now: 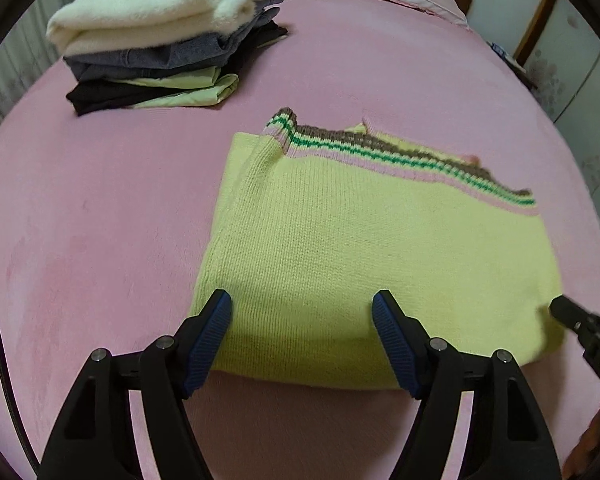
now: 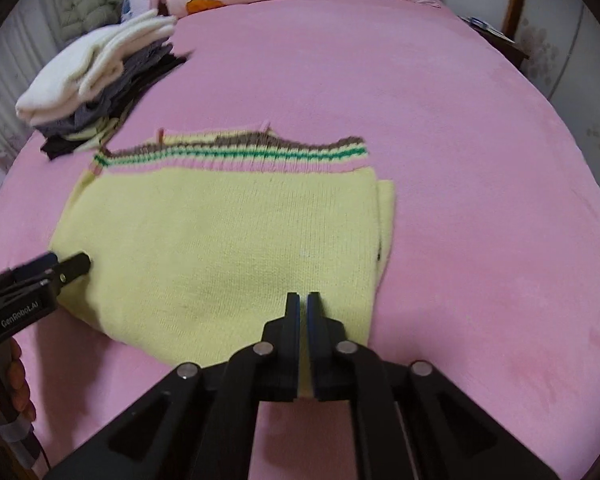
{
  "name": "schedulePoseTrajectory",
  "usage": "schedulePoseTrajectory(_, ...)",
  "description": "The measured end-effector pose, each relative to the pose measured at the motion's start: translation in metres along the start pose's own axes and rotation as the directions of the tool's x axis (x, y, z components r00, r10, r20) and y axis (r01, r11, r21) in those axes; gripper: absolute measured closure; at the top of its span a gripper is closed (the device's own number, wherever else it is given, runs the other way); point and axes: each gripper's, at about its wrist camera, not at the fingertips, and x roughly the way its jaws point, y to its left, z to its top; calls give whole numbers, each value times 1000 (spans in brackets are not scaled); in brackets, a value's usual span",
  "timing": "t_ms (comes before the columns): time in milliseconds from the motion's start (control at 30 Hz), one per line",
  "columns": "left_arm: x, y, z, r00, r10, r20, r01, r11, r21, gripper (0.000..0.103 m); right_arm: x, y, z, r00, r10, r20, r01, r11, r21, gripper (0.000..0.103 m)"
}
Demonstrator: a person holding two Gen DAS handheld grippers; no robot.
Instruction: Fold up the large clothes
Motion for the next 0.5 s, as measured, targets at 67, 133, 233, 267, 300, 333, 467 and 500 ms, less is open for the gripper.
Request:
schedulePoseTrajectory(67,-13,3,0,1000,-29,1,29,999,-34,29,-12,3,0,999,26,20,-27,999,38,98)
schedulePoseTrajectory(133,-28,6,-1,999,-48,11,49,997,-67,28,-23,7,-3,999,37,32,-39,997,64,97)
schedulePoseTrajectory(233,-48,9,-3,998,-67,18,68,993,-97,25,-31,13,-7,998,60,22,-62,992,108,97)
schedulePoseTrajectory(267,-55,10,-5,997,-69,21,71,992,-104,21,-33,16,-8,997,70,17,-71,990,120,97)
schedulePoseTrajectory(300,-60,10,-5,998,-65,21,67,992,-110,17,-36,18,-10,997,79,15,-80,988,128,97)
schedulePoseTrajectory(333,-66,11,-7,998,-57,22,59,991,-118,17,-41,22,-12,996,82,19,-84,988,130,97)
schedulePoseTrajectory(467,-84,11,-15,999,-51,11,52,990,-128,16,-56,36,-22,994,111,3,-111,985,130,97)
schedulePoseTrajectory(500,-86,11,-16,999,-53,7,54,990,-128,16,-58,37,-23,993,120,-2,-119,984,130,97)
